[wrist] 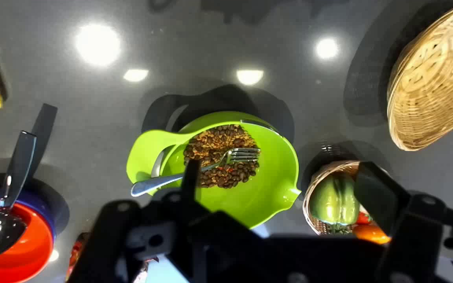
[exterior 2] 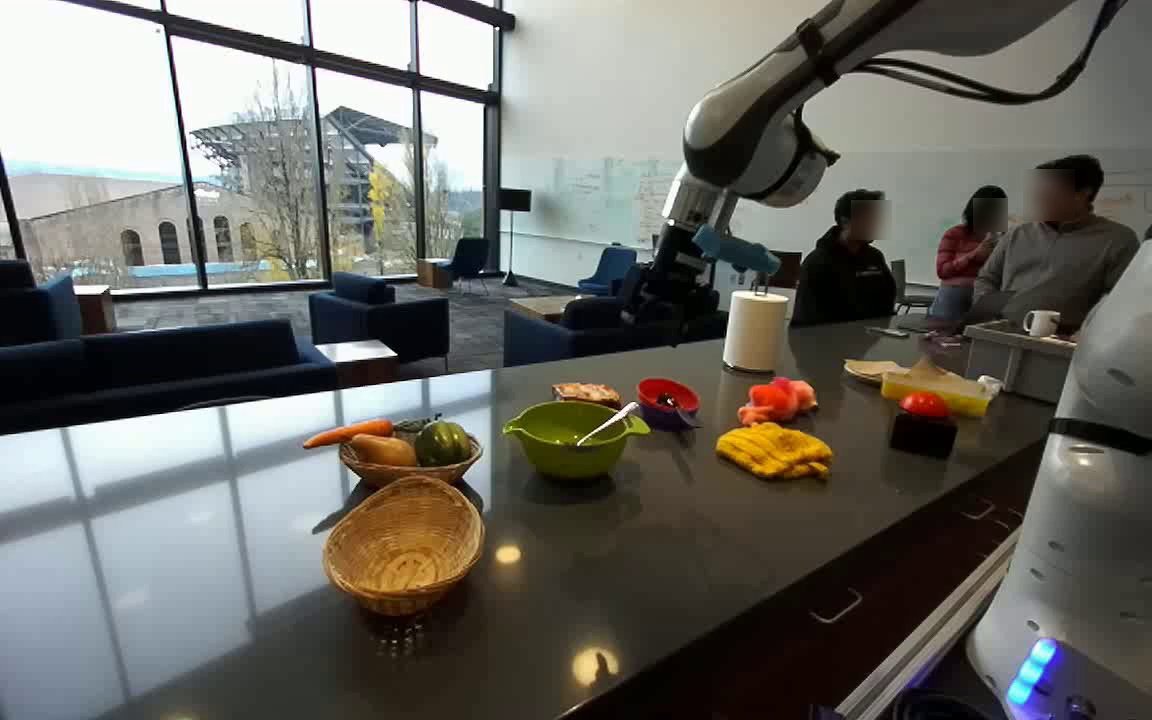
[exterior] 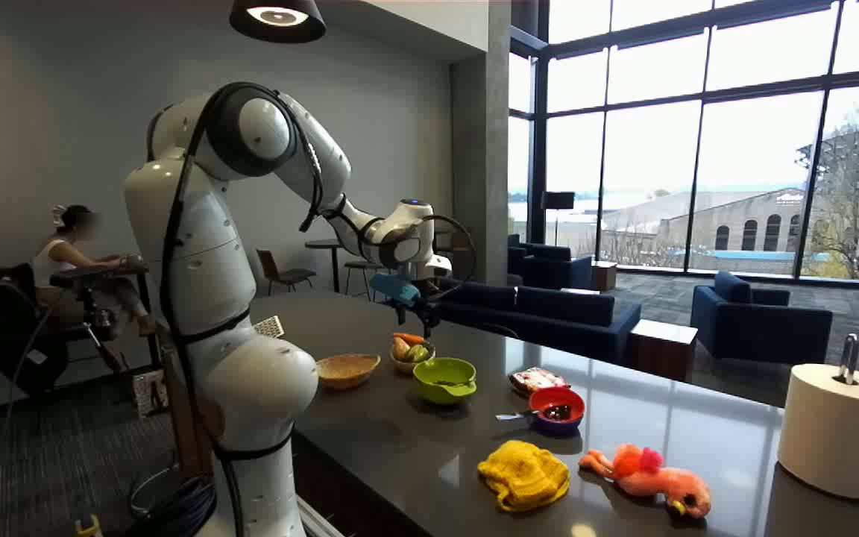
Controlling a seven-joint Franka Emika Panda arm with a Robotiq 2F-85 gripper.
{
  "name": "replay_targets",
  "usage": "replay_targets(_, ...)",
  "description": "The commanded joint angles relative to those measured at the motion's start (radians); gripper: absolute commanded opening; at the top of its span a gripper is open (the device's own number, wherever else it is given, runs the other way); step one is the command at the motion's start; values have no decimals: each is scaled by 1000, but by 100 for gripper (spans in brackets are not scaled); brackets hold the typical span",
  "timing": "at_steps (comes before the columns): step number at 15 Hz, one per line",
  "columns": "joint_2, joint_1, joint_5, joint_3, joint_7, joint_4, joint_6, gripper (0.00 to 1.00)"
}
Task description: Take the green pepper out of the weaved basket and put it into the weaved basket right next to it
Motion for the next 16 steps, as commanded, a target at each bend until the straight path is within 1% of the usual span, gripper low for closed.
replay_targets(1,-1,-14,4,14,-2,2,-4,100)
replay_targets(9,12,-9,10,16,-7,12,1,100)
replay_targets(11,42,1,11,29,-7,31,7,100)
replay_targets(14,123,16,7,67,-7,81,33,100)
replay_targets(16,204,21,-12,96,2,133,78,100)
